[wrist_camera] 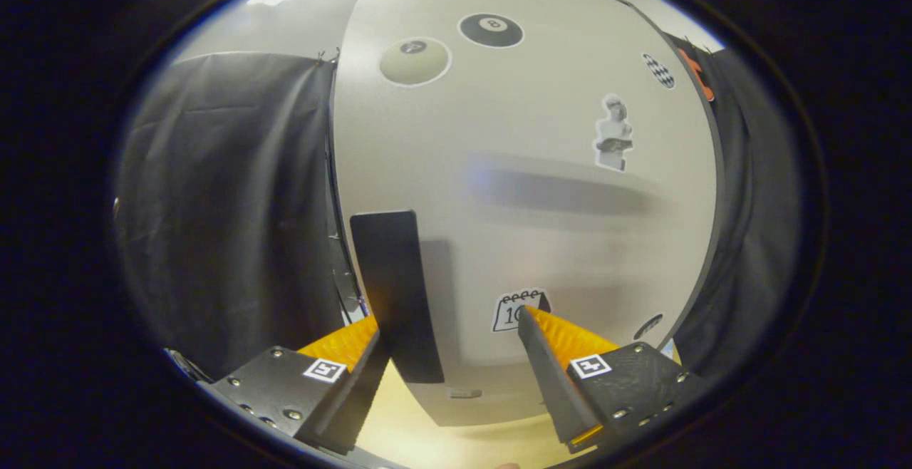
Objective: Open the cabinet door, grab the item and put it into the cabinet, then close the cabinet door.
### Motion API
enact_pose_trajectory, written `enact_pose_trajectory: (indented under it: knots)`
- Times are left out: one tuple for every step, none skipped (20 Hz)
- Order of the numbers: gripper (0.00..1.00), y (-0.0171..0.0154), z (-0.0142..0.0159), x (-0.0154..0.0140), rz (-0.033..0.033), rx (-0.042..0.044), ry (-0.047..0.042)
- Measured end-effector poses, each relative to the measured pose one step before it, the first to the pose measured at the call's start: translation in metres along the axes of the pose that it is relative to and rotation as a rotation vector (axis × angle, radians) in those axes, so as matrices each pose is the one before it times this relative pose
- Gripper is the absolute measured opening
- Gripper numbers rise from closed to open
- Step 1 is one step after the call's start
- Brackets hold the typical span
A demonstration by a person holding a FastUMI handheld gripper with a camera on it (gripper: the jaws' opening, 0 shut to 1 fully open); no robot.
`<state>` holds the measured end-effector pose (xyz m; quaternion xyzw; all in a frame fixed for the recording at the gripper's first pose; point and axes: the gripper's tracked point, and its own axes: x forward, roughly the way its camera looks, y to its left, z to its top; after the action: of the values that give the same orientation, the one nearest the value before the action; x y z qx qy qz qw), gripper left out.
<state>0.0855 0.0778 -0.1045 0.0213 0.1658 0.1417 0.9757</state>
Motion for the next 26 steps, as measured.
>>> enact_pose_trajectory:
  knots:
    - [0.99, 0.00007, 0.00025, 0.00118, -0.0121, 0.0021, -0.00354]
    - [0.98, 0.00013, 0.00039, -0.00105, -0.01352, -0.00394, -0.00131]
    - [0.98, 0.00123, 0.00139, -0.00104, -0.01235, 0.00043, -0.00174]
    - [0.98, 0.0003, 0.00017, 0.00081, -0.01024, 0.00219, -0.00036]
    - [0.98, -0.00006, 0.00006, 0.00132, -0.01053, 0.0046, -0.00256]
    - [0.98, 0.00024, -0.00029, 0.00119, -0.01095, 0.00326, -0.00202]
    - [0.99, 0.00021, 0.00015, 0.00084, -0.01135, 0.00089, -0.00272]
    - [0.99, 0.0003, -0.00002, 0.00077, -0.00944, -0.00096, -0.0015]
    - [0.99, -0.0001, 0.00034, 0.00013, -0.00949, -0.00034, -0.00141]
    - [0.99, 0.00065, -0.00068, -0.00025, -0.00797, 0.00361, -0.00102]
    - [0.99, 0.00032, 0.0001, 0.00012, -0.00699, -0.00072, -0.00032]
    - [0.99, 0.00034, 0.00002, 0.00006, -0.00316, -0.00106, -0.00289]
    - [1.0, -0.00014, -0.00014, 0.00025, -0.00175, -0.00205, -0.00175]
    - [1.0, 0.00076, -0.00036, 0.00032, -0.00191, 0.00299, -0.00307]
    - [1.0, 0.0001, 0.00028, -0.00107, -0.00256, 0.00261, -0.00264]
    - [1.0, -0.00018, -0.00006, 0.00109, -0.00175, -0.00286, -0.00355]
    - [1.0, 0.00002, 0.00049, 0.00072, -0.00183, -0.00249, -0.00454]
    - [1.0, 0.00053, -0.00021, 0.00061, -0.00238, 0.00111, -0.00175]
    - [1.0, 0.00018, -0.00006, 0.00006, -0.00214, 0.00291, -0.00101]
    - [1.0, 0.00007, -0.00063, 0.00017, -0.00248, 0.00132, 0.00038]
    - [1.0, -0.0001, 0.00007, 0.00031, -0.00431, -0.00006, -0.00202]
    - [1.0, 0.00043, -0.00046, 0.00035, -0.00517, -0.00046, -0.00119]
    - [1.0, 0.00038, 0.00027, 0.00063, -0.00539, 0.00101, -0.00295]
    - [1.0, -0.00015, -0.00044, 0.00024, -0.00399, -0.00034, -0.00166]
    - [1.0, 0.00028, 0.00002, -0.00003, -0.00121, 0.00024, -0.00145]
    - [1.0, 0.00002, -0.00133, -0.00035, -0.00034, -0.00084, 0.00143]
